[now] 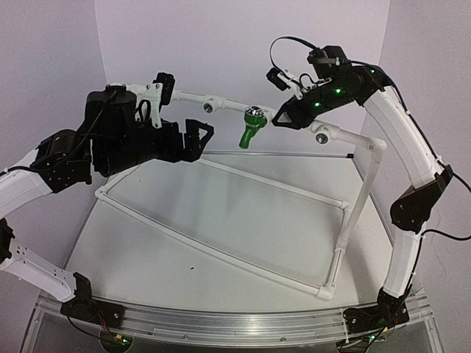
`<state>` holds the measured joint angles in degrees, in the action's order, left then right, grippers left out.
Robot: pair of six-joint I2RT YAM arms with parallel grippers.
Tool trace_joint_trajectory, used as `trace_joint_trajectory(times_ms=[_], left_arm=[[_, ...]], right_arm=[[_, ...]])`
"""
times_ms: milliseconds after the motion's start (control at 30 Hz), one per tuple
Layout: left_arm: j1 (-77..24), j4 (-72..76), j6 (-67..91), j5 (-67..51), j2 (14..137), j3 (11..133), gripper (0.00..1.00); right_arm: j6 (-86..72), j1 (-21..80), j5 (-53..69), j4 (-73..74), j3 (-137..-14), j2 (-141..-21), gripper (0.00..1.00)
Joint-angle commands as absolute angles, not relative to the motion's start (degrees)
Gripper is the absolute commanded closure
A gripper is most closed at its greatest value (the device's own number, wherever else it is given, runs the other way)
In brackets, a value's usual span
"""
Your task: Install the water faucets
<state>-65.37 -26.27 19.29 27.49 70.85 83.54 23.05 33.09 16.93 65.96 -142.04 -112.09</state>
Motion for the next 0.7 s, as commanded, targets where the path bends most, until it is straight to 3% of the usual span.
trace_joint_trajectory(times_ms=[0,67,267,667], left_arm=[[-61.47,-24.61,21.79,25.59,70.43,83.74,0.00],[-59.94,-26.37,22.05,24.83,71.12,84.89,0.00],[-56.00,-31.77,22.70,24.47,73.68,89.33,0.00],[-44.53,-42.05,26.78,15.10,78.91,90.75,0.00]], right_arm=[[24.83,28.84,1.37,57.22,-139.02,-115.44,0.43],[25.22,27.73,0.38,56.54,-138.65,-115.16,0.34],[27.72,24.35,-4.60,53.80,-138.27,-115.31,0.22],[30.68,18.12,-9.65,45.88,-141.73,-119.45,0.13]])
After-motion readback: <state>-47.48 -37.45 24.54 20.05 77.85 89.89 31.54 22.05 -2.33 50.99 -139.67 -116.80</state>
